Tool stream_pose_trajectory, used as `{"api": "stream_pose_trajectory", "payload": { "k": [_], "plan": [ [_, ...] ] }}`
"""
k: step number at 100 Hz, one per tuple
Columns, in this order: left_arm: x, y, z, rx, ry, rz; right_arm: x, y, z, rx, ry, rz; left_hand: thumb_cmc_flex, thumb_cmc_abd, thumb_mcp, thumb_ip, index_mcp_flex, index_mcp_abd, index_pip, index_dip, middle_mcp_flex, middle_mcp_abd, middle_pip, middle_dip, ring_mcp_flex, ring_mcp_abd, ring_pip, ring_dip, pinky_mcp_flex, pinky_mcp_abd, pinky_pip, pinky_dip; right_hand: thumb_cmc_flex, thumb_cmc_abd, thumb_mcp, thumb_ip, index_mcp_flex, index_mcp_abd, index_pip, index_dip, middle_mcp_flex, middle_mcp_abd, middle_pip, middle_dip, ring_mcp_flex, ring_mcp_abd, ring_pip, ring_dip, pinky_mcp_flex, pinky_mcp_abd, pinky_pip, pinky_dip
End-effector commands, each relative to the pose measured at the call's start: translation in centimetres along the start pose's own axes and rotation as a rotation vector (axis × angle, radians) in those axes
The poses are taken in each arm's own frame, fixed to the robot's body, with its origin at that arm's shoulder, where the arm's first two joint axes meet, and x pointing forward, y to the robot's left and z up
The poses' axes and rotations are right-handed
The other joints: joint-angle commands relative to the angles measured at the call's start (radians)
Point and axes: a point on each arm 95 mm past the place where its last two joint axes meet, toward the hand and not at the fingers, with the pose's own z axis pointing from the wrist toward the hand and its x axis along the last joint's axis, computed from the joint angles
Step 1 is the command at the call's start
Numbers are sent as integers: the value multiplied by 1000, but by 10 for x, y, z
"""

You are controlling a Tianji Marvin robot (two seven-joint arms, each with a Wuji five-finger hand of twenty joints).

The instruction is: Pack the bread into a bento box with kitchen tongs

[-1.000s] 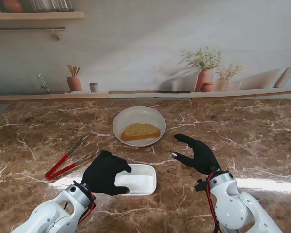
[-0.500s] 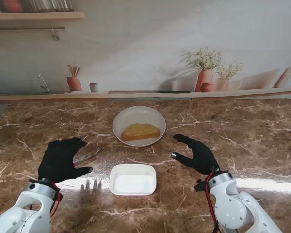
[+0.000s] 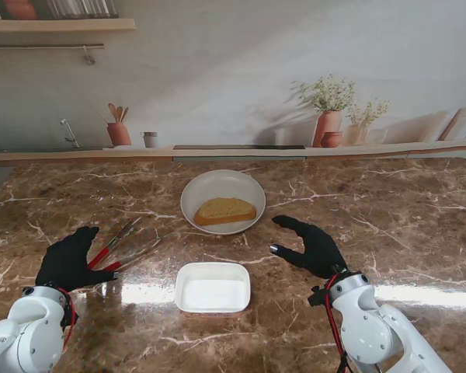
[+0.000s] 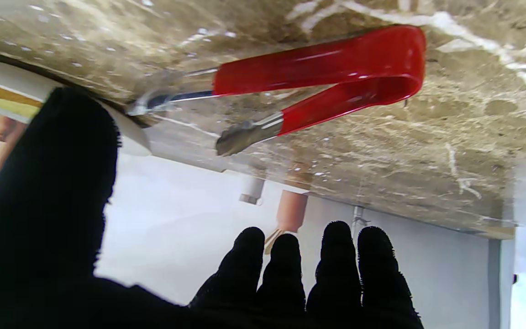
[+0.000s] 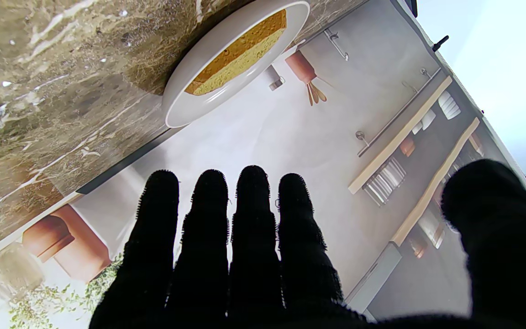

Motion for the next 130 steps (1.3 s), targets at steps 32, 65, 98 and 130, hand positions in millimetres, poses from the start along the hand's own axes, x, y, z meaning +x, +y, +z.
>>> {"api": "stream_pose_trajectory", "payload": {
  "k": [32,65,98,130],
  "plan": [
    [-11,6,40,-126,-83,-20,-1,-6,1,30,-18,7,-2,-64,1,13,-28,18,-19,33,-27,0,-15,52,-62,-26,-16,1,-16,-43,-55,45,25,23,-2,25,5,-21,9,-9,7,-12,1,-2,31,-9,3,9,3,-8,22,14],
    [-11,16,55,-210,-105,-5,0,-8,1,32,-25,7,-8,-86,25,3,-5,-54,152,176,2,-26,51,61,-36,-27,-4,32,-13,-38,-49,86,24,22,0,25,6,-23,10,-9,10,-13,3,1,32,-8,3,10,3,-7,24,15],
    [-5,29,59,-254,-104,33,0,-9,2,34,-24,10,11,-97,52,5,-1,-81,256,257,19,-32,89,63,-15,-24,4,45,-10,-30,-37,94,24,22,1,24,7,-22,11,-9,12,-13,3,4,33,-7,4,12,3,-6,24,15],
    [-6,44,66,-245,-121,62,-1,-9,-1,31,-29,13,27,-96,134,5,17,-97,360,323,34,-29,151,80,12,-13,31,73,-9,-14,20,112,26,22,3,24,8,-21,12,-9,13,-12,3,5,34,-7,4,12,4,-6,25,16]
  ]
}}
